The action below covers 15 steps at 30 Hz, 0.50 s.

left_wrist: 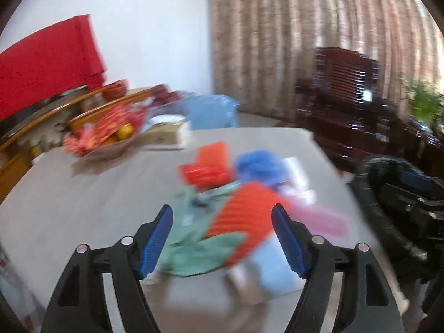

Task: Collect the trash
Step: 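Move both tools back over the remaining trash on the table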

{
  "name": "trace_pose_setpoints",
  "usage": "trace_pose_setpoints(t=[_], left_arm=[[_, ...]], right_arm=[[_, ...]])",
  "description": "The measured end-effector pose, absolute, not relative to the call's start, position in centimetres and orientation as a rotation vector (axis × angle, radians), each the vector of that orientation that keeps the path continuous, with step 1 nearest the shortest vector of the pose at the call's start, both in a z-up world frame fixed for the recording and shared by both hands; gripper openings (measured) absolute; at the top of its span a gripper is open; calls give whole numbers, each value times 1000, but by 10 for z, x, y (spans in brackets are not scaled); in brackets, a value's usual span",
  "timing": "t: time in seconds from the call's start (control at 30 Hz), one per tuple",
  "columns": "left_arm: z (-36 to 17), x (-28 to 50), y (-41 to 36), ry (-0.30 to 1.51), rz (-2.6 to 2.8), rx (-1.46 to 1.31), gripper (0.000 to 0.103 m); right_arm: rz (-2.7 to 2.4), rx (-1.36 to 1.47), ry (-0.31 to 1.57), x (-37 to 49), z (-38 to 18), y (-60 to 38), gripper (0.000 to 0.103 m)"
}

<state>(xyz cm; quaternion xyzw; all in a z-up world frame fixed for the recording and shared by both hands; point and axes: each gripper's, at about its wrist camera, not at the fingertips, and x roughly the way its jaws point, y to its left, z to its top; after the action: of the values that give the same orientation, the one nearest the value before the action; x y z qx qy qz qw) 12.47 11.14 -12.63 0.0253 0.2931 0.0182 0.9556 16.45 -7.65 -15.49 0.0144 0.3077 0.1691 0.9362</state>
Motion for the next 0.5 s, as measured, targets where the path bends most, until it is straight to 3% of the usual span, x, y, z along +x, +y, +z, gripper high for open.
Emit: trace_pose_setpoints(t=[0.27, 0.5], left_arm=[[-159, 115, 170, 666, 157, 2, 72], [-180, 124, 172, 709, 97, -22, 72]], right_arm=[[364, -2, 645, 180, -173, -41, 98], [358, -46, 676, 187, -191, -28, 97]])
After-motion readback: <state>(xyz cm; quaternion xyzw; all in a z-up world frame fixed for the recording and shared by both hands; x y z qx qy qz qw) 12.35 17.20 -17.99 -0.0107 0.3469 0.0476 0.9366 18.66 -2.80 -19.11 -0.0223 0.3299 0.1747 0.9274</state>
